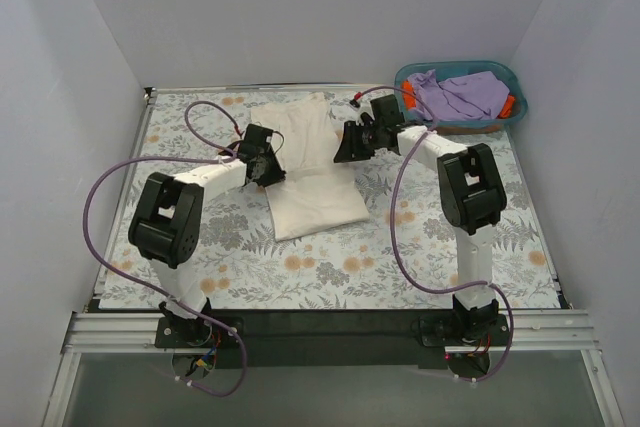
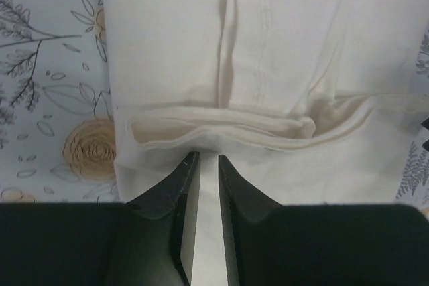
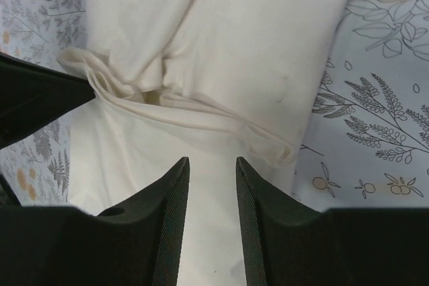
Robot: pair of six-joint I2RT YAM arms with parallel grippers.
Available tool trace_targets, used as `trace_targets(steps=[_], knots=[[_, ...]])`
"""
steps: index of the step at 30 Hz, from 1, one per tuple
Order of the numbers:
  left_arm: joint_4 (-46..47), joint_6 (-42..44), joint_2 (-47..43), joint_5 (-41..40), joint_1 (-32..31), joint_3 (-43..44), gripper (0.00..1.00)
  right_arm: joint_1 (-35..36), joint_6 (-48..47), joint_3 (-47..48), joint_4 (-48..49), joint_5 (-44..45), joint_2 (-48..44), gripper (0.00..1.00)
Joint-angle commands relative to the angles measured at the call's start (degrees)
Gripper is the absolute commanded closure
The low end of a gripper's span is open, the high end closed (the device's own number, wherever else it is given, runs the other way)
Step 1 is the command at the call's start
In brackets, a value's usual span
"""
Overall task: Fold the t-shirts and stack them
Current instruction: Fold the tshirt
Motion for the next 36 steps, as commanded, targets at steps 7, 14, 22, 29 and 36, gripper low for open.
trace_targets(steps=[7,14,22,29,36], knots=[[4.76,0.1,8.46,7.83,6.9,3.25,0.83,-4.19,1.39,3.68,2.31,-5.87,7.76,0.64],[1.87,2.04,-0.39,11.26,7.17,1.06,0.67,-4.9,1.57,-0.34,2.39,-9.65,0.23,0.64],[-0.69,-1.12,-14.82,19.79,2.34,-9.93,0.5,-3.32,2.45,-11.95,3.45,-16.94,-10.25,0.63],[-0.78,-4.46,-13.78,20.94,-2.24,-18.8,0.63,-2.52,3.06,-18.37,6.0,-16.96,-9.21,0.63],[-2.36,-6.57,-14.57,16.37,-2.24,-26.63,0.85,-4.1,3.94,-22.85,9.07,-12.56,-6.12,0.65]])
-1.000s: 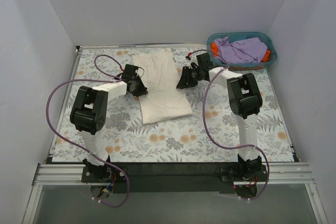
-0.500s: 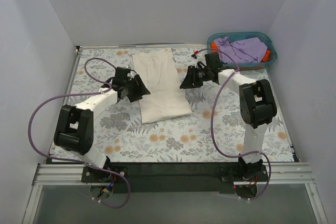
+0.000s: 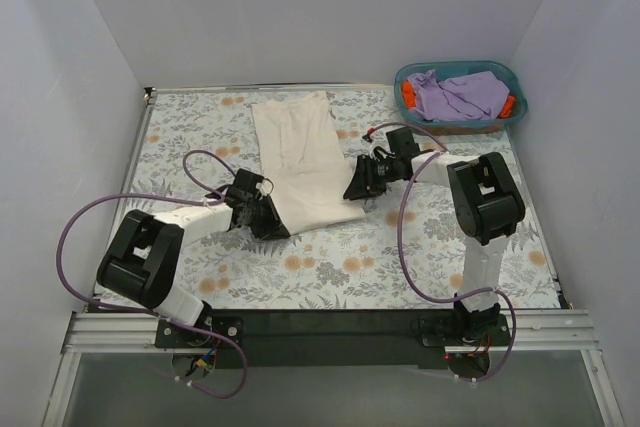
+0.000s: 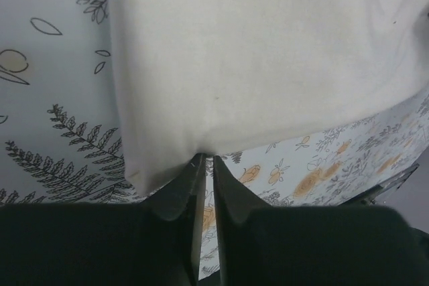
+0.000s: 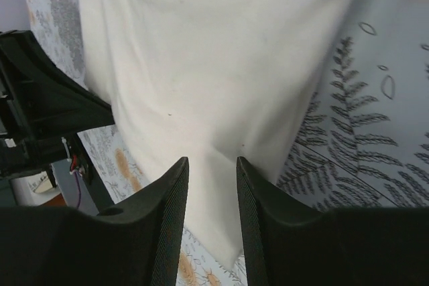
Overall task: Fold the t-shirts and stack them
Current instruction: Fold the tshirt
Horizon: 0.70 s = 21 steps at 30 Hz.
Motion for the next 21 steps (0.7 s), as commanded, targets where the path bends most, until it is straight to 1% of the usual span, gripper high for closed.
trace_targets(steps=[1,4,8,11,13,14,16,19,21], knots=[[-3.01,-1.02,-0.43,-5.16,0.06,-3.25,0.89,-1.83,0.71,-2.7,3.54,2.63,0.46,0.65],[-4.77,-1.73,-1.74,-7.27,0.23,-5.09,0.95,-3.85,0.97,-5.77,4.16,3.52,-1.29,0.65],[-5.82,-2.08,-5.34,-7.81,0.32,-5.98,0.96,-4.47,0.71,-7.19,4.33,1.24,-5.07,0.64],[-7.14,-1.47,-8.5,-6.85,0.32,-3.61,0.91,-3.42,1.23,-7.46,4.34,-1.48,-8.5,0.64],[-7.15,-1.11,-11.31,-5.88,0.24,-0.89,0.85,-1.93,1.5,-7.63,4.34,-3.06,-11.04,0.64],[-6.97,-1.02,-11.93,-5.7,0.15,0.17,0.83,-1.4,1.76,-7.81,5.82,-3.59,-11.75,0.64],[-6.1,-0.94,-12.73,-4.39,0.06,3.15,0.75,0.26,3.86,-8.68,8.53,-5.34,-13.25,0.64],[-1.71,-2.16,-11.59,-1.41,-0.21,5.53,0.69,2.72,8.09,-10.44,14.16,-6.68,-13.61,0.64],[2.77,-3.13,-8.61,0.27,-0.73,6.33,0.69,4.74,8.44,-10.01,14.71,-6.15,-12.91,0.65]])
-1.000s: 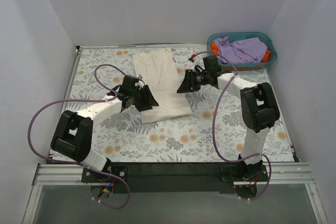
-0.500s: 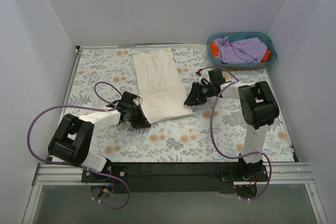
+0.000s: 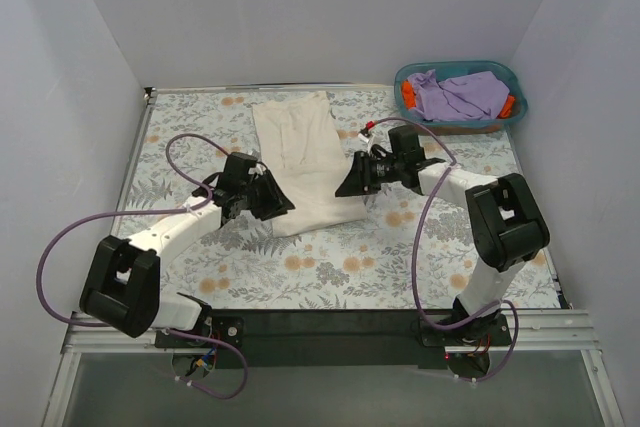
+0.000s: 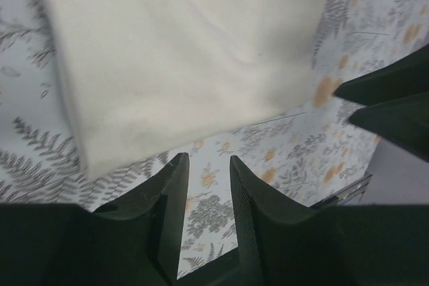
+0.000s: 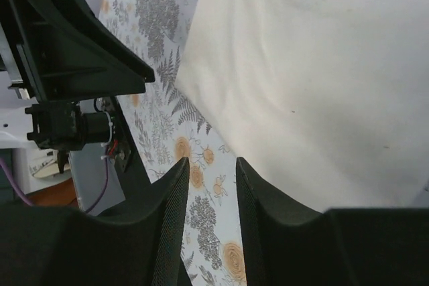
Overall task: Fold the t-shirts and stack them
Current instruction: Fold the tshirt
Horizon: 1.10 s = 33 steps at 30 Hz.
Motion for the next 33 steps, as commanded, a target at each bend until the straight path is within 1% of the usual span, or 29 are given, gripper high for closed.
trace_targets(steps=[1,3,4,7,8,10,11,16,20,23,26,30,33], knots=[[7.25,-1.51,3.93,4.25,-1.1,3.11,0.69,2.92,3.67,-0.65,5.92,-1.78,1.01,0.67],[9.02,-1.52,6.67,4.09,-1.89,4.09,0.69,4.41,4.91,-0.56,7.94,-1.95,2.16,0.7],[9.55,-1.52,7.82,3.91,-2.25,4.52,0.71,4.85,6.65,-0.65,8.99,-2.04,3.3,0.72],[10.96,-1.52,11.77,3.74,-2.78,4.79,0.76,6.52,7.64,-0.21,11.55,-2.22,6.11,0.77],[11.23,-1.61,12.57,3.82,-2.86,3.84,0.79,6.96,7.9,0.22,11.9,-2.13,6.99,0.78],[11.41,-1.34,14.15,3.38,-2.87,2.51,0.81,7.93,7.9,0.67,12.52,-2.39,10.06,0.82],[11.41,-1.34,14.42,2.51,-2.95,1.55,0.85,8.28,7.73,1.19,12.69,-2.48,11.21,0.83],[10.62,-0.73,17.31,1.01,-2.78,-3.63,0.89,9.08,6.76,1.72,12.87,-2.39,17.8,0.9],[7.63,-0.47,19.08,-0.31,-1.2,-5.93,0.93,8.29,6.41,0.32,12.78,-2.48,19.92,0.97],[6.31,0.06,18.29,-0.57,1.17,-7.59,0.95,6.27,5.88,-2.4,12.61,-2.39,17.73,0.97],[4.91,1.11,16.62,-1.27,2.84,-8.74,0.95,2.58,5.09,-5.57,12.61,-2.22,14.57,0.97],[3.32,1.99,15.83,-2.07,3.46,-9.62,0.96,-4.35,3.33,-9.35,12.26,-1.78,12.63,0.97],[2.27,2.52,15.65,-2.24,3.81,-10.67,0.96,-8.05,1.75,-12.33,12.08,-0.81,12.36,0.97]])
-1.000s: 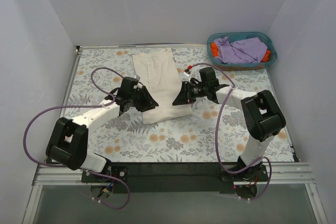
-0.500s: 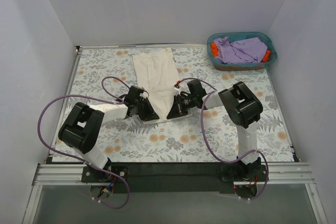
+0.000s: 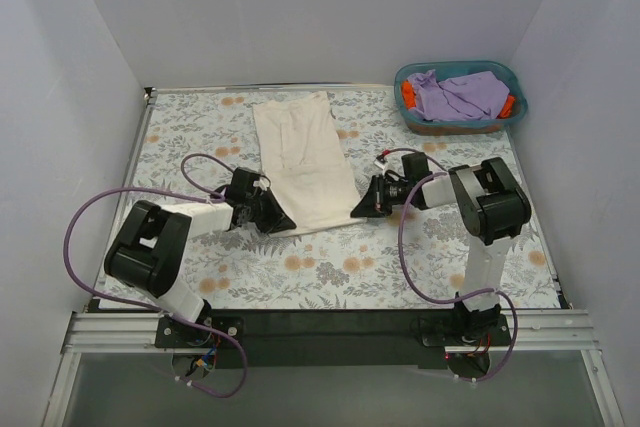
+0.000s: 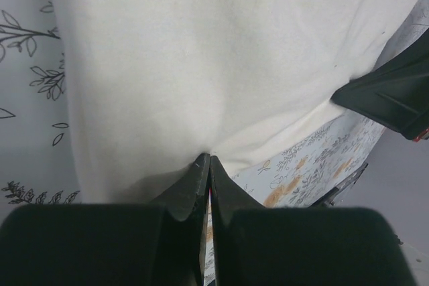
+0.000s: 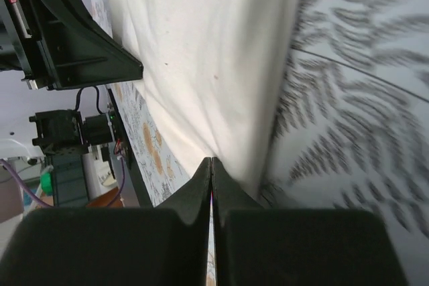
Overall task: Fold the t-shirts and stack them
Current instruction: Fold the tshirt
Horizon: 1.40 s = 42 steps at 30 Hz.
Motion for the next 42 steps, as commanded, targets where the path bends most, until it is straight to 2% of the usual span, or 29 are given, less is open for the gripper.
trace_targets(steps=[1,4,8,14,22,30,37,42], knots=[[-12.62,4.69,1.23,-9.65,1.5,-4.6,0.96,-4.21,-4.65,-4.23,-2.04,5.29,-1.1,0.98],[-13.94,5.21,-1.14,-9.65,1.59,-4.95,0.96,-6.59,-4.83,-6.69,-2.3,5.47,-2.76,0.98],[-15.95,5.57,-5.53,-8.86,1.59,-2.15,0.89,-6.42,-3.96,-6.35,-3.62,5.29,-7.42,0.97],[-17.02,4.34,-6.26,-7.98,2.37,7.6,0.83,-5.02,-0.09,1.37,-3.8,5.12,-12.18,0.92],[-13.16,6.18,1.48,-8.94,6.85,18.5,0.8,-0.71,3.42,18.41,-3.54,5.38,-2.26,0.87],[-8.58,7.68,10.97,-9.65,10.72,21.5,0.8,0.53,4.84,28.18,-3.45,7.13,10.22,0.85],[-7.35,7.68,14.23,-7.98,13.71,20.1,0.8,-0.44,4.13,28.81,-3.36,9.33,15.07,0.83],[-9.45,9.17,9.5,-8.33,14.51,19.31,0.78,-2.72,2.56,24.77,-4.41,14.07,11.4,0.76]])
